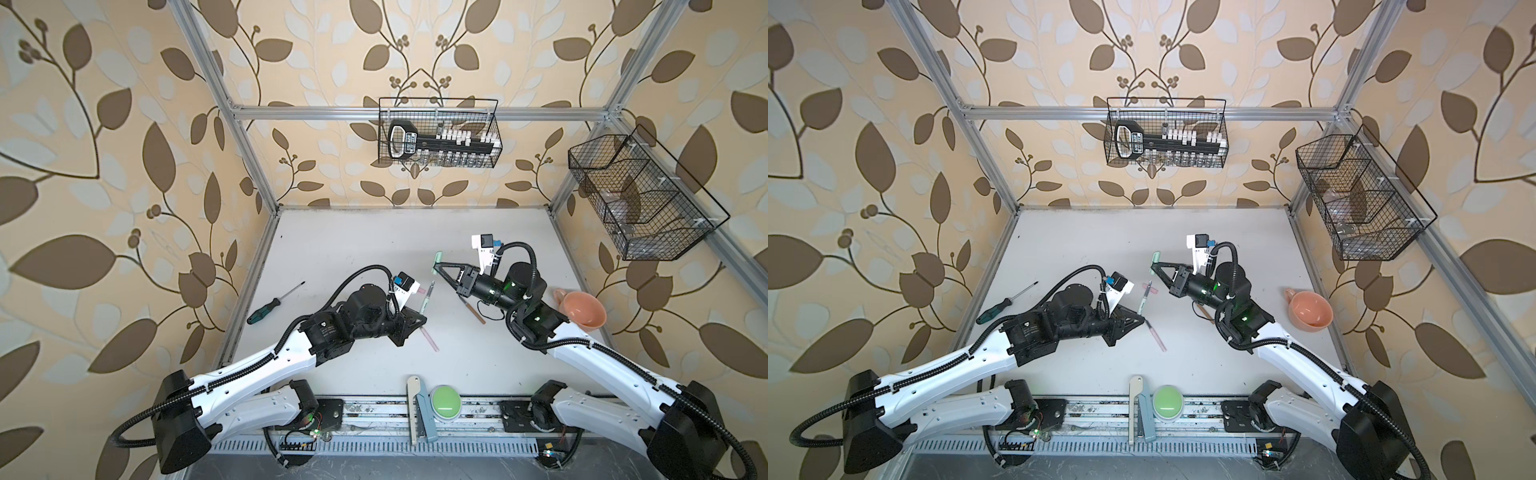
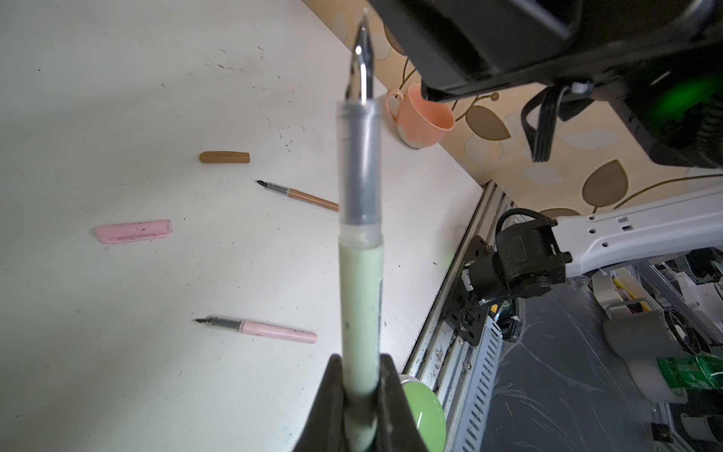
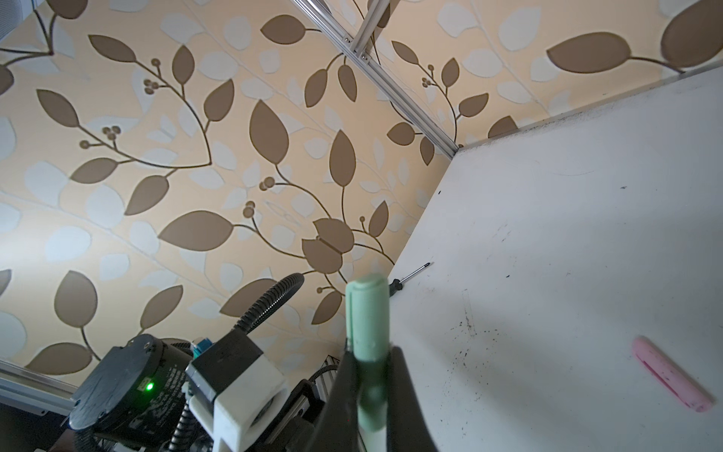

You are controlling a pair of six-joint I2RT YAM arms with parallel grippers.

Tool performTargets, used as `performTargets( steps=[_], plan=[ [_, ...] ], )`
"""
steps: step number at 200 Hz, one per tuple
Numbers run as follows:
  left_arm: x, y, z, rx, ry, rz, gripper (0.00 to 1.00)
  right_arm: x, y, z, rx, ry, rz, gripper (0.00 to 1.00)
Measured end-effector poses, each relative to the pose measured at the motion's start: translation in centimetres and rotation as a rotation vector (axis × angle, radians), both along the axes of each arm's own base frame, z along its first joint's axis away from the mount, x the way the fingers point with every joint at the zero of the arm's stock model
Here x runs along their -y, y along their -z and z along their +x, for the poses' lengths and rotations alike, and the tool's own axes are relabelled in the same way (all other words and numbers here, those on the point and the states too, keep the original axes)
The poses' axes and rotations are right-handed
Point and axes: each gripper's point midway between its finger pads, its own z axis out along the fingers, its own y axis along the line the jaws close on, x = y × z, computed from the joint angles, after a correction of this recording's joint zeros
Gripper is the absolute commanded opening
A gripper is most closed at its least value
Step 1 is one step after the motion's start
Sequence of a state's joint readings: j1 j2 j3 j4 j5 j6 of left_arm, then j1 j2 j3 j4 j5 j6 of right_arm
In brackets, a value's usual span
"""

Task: Insert the pens into the pen caps
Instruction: 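Bring the green cap over the pen nib while the left gripper holds the pen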

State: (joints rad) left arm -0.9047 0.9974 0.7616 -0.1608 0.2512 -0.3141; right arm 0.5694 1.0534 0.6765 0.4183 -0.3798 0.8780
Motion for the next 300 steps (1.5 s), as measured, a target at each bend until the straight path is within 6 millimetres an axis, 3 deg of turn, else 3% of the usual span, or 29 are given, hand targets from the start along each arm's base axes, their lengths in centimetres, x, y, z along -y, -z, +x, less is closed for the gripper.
performTargets(
  steps=[79,158,300],
  plan=[
    [-0.3,-0.9,1.4,0.222,-0.009,-0.017,0.0,3.4,-2.3,-0.3,0.101,0.108,-0.044,0.06],
    [0.7,-2.7,2.1,0.31,-0.003,-0.09,0.0,2.7,-3.1,-1.3,0.166,0.108,-0.068,0.05],
    [1.4,-2.2,1.2,0.265,0.051,-0.109,0.0,1.7,-4.8,-1.8,0.242,0.105,-0.081,0.05]
  ],
)
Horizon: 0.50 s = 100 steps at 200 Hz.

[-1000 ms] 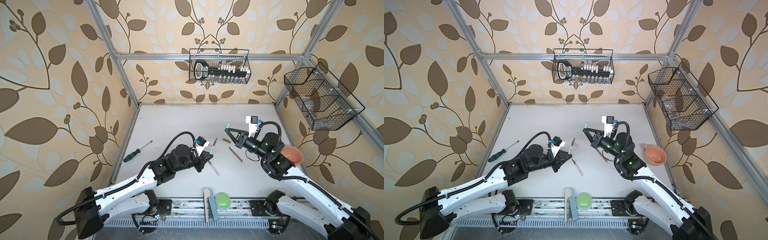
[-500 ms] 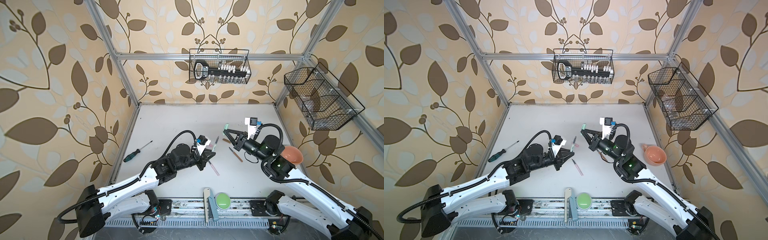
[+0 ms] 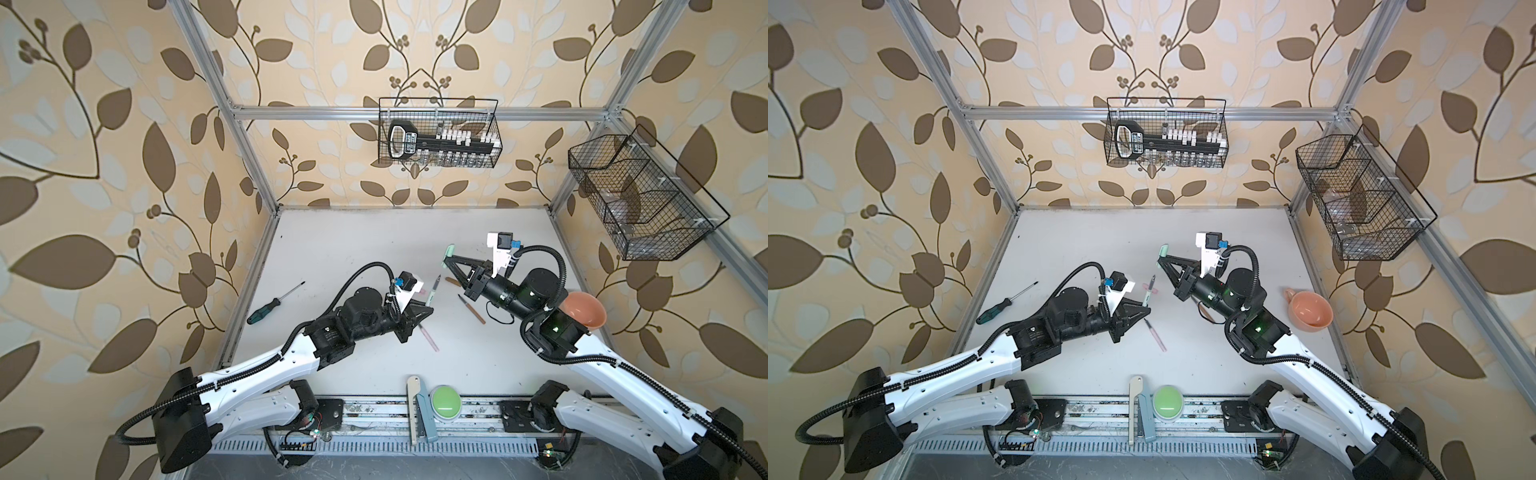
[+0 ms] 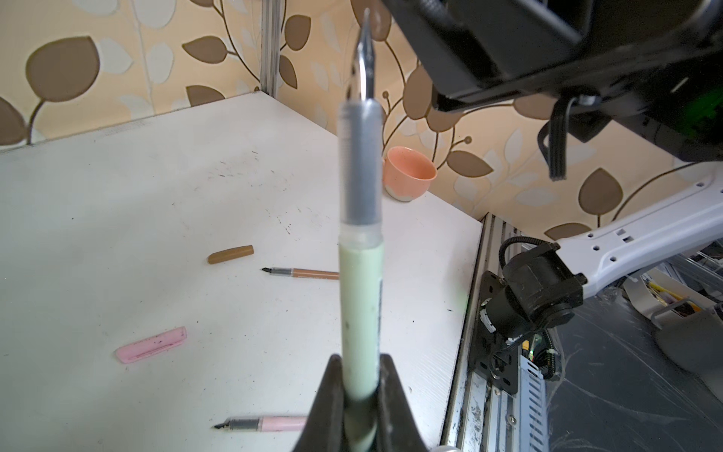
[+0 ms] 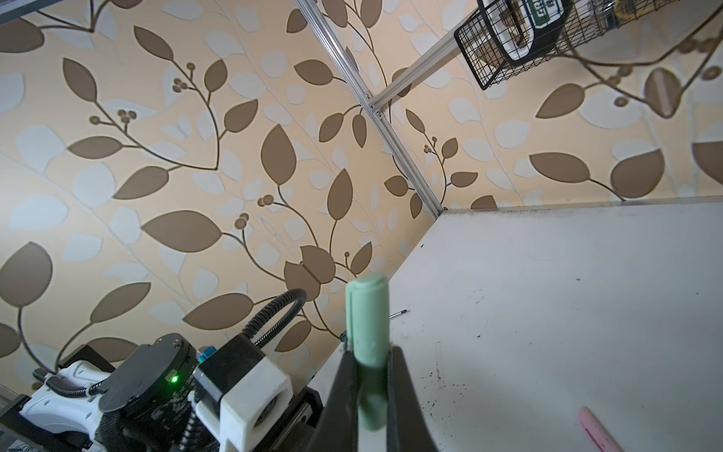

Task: Insert the pens into the pen caps
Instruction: 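Bring the green cap over the pen nib while the left gripper holds the pen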

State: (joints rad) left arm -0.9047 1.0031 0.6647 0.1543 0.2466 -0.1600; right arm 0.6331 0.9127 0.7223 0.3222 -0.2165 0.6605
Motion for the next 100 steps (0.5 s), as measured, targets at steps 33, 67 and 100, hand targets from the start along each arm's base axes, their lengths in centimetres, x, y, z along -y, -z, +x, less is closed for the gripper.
performTargets(
  steps=[33,67,100],
  plan=[
    [0.5,-0.1,-1.0,-0.017,0.058,-0.021,0.0,0.0,-0.1,0.0,0.002,0.001,-0.007,0.05],
    [0.6,0.6,-1.6,-0.063,0.097,-0.044,0.0,0.7,-0.5,0.0,0.004,0.017,-0.009,0.05],
    [0.5,0.6,-0.6,-0.143,0.124,-0.11,0.0,1.2,-0.7,0.1,0.0,0.025,0.001,0.05]
  ],
)
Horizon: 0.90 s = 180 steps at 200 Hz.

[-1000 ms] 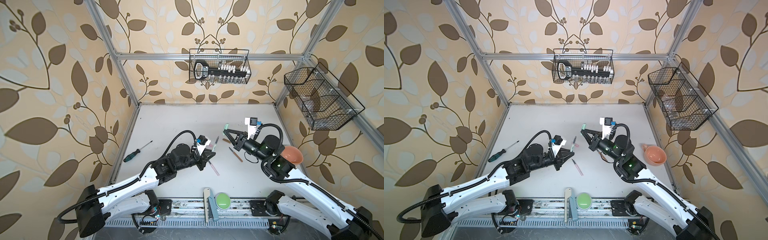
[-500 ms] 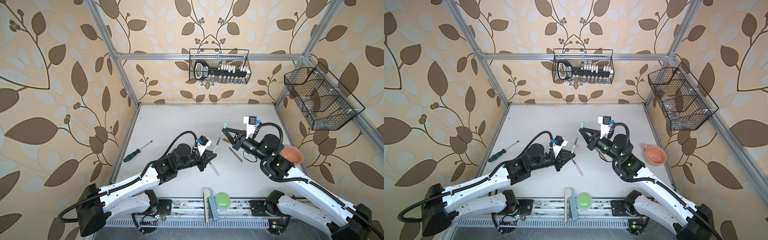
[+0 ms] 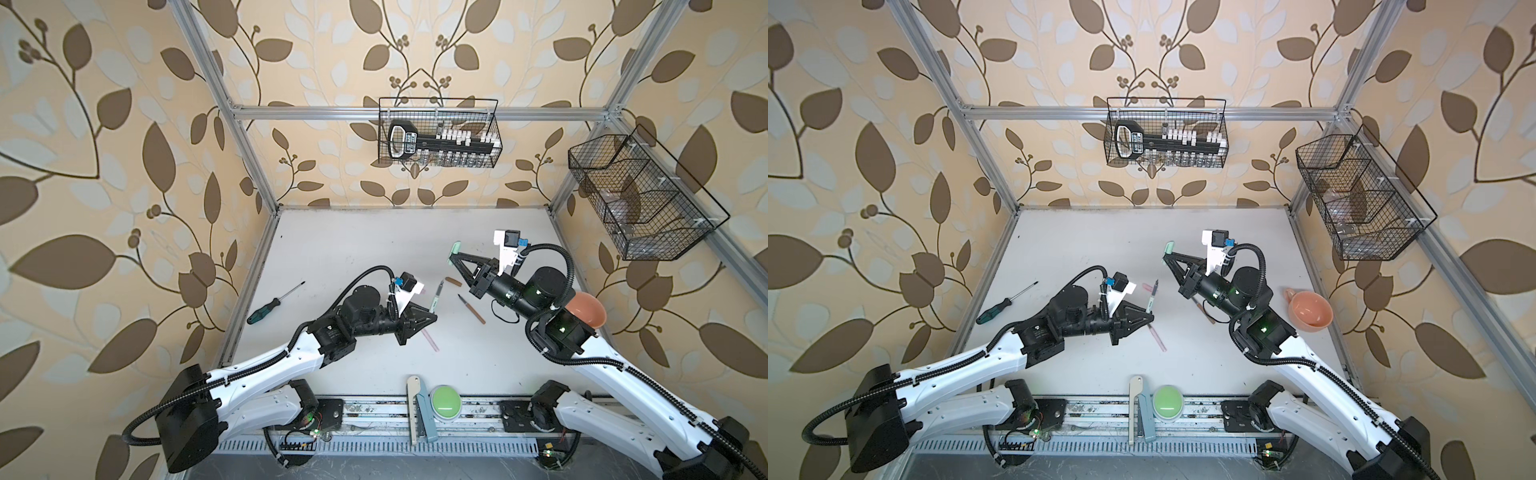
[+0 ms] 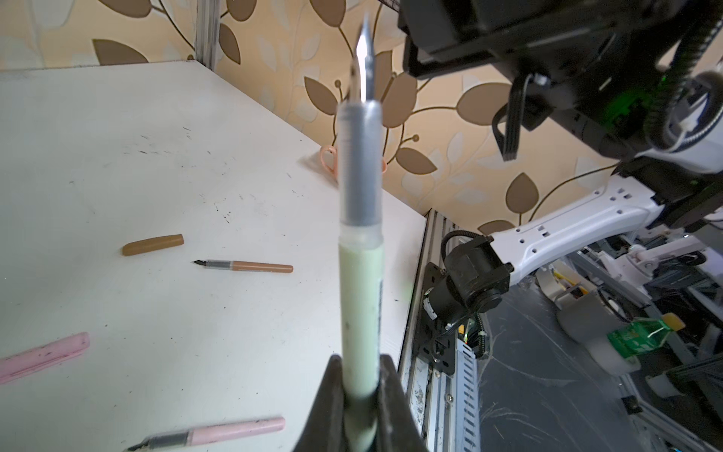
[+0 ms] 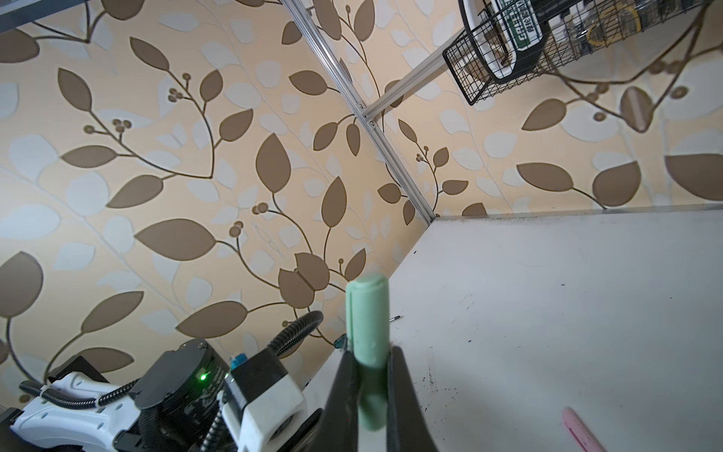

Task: Insert the pens into the pen caps
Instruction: 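Bring the green cap over the pen nib while the left gripper holds the pen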

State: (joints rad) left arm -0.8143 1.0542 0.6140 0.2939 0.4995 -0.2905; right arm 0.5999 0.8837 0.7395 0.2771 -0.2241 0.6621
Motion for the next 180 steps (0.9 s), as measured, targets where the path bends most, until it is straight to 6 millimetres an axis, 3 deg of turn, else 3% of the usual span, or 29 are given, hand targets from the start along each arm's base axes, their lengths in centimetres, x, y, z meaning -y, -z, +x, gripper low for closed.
performTargets(
  steps=[23,87,180],
  plan=[
    [-0.3,0.4,0.8,-0.056,0.004,-0.043,0.0,-0.1,0.2,-0.1,-0.013,-0.008,0.0,0.05],
    [0.9,1.1,-0.2,-0.152,0.105,-0.092,0.0,-0.2,1.0,-0.1,-0.043,-0.032,0.007,0.05],
    [0.7,0.1,-1.0,-0.155,0.137,-0.113,0.0,-0.8,3.8,1.2,-0.104,-0.026,-0.032,0.05]
  ],
)
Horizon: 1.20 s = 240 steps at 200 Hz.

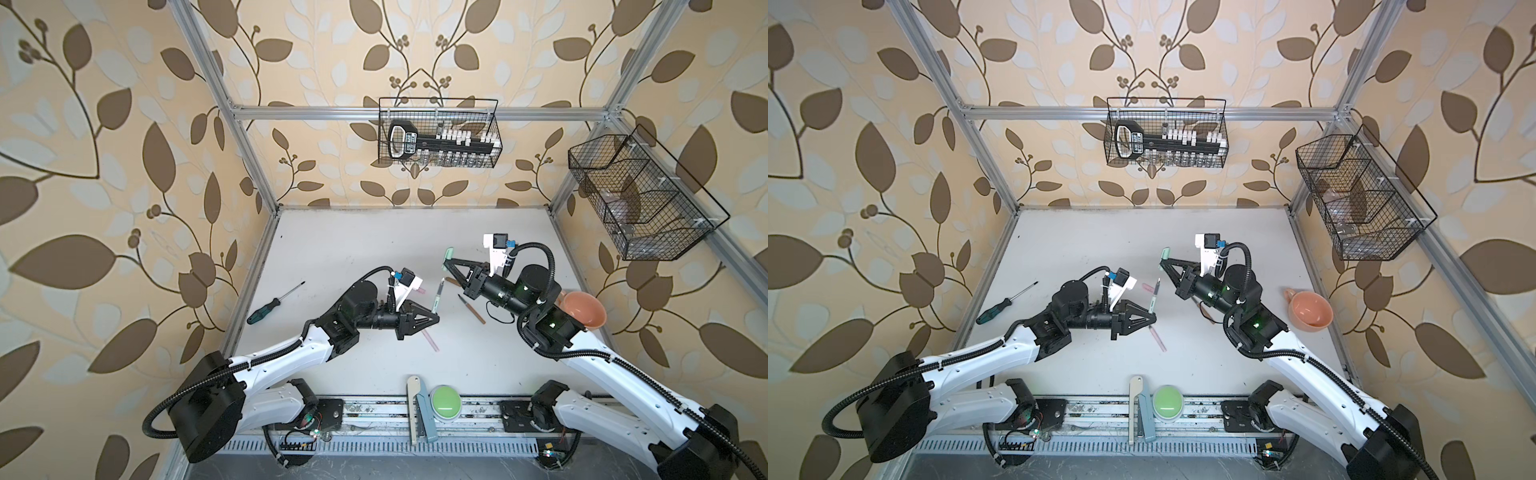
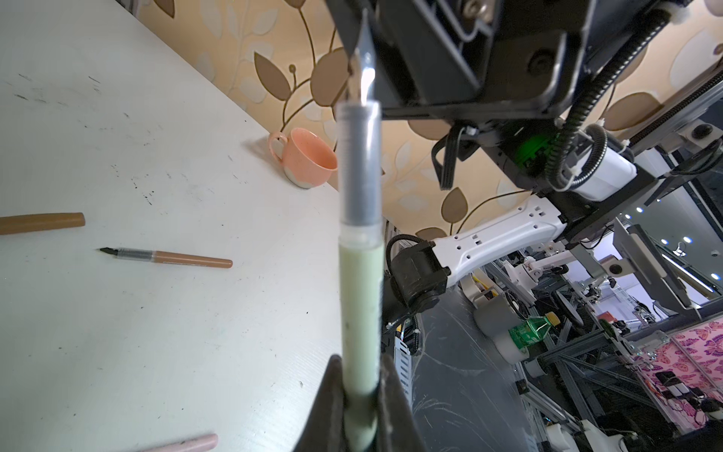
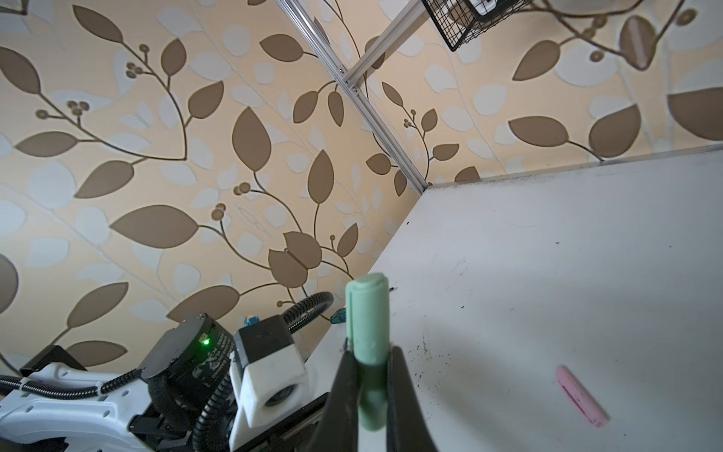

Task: Insert the pens into the pen caps
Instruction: 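Bring the green cap over the pen nib while the left gripper holds the pen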

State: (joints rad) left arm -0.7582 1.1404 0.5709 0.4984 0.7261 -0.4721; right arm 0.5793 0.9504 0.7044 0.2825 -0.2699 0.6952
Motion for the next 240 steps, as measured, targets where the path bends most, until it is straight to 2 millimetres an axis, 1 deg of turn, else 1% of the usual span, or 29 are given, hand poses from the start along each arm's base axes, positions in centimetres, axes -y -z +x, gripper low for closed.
performTargets(
  steps=[45,71,98,116,138,178,240],
  plan=[
    [-0.1,-0.2,-0.1,0.003,0.0,-0.002,0.0,-0.3,0.4,0.1,-0.012,-0.013,0.014,0.04],
    [-0.1,0.0,-0.1,-0.002,0.0,0.003,0.0,-0.1,0.1,0.1,-0.009,-0.014,0.031,0.05],
    [0.0,0.1,0.0,-0.005,0.0,0.006,0.0,0.7,-0.4,0.4,-0.003,0.004,0.049,0.04],
    [0.0,0.2,0.0,-0.005,0.0,0.006,0.0,1.0,-0.9,0.3,0.004,0.004,0.059,0.05],
    [0.0,0.2,0.0,-0.005,-0.001,0.006,0.0,0.7,-1.1,-0.1,0.003,-0.016,0.073,0.04],
    [0.0,0.2,0.0,-0.006,-0.001,0.007,0.0,-0.2,-0.7,-0.8,-0.008,-0.049,0.072,0.05],
    [0.0,0.3,0.0,-0.01,-0.001,0.012,0.0,-0.5,-0.4,-1.1,-0.015,-0.062,0.068,0.04]
  ],
)
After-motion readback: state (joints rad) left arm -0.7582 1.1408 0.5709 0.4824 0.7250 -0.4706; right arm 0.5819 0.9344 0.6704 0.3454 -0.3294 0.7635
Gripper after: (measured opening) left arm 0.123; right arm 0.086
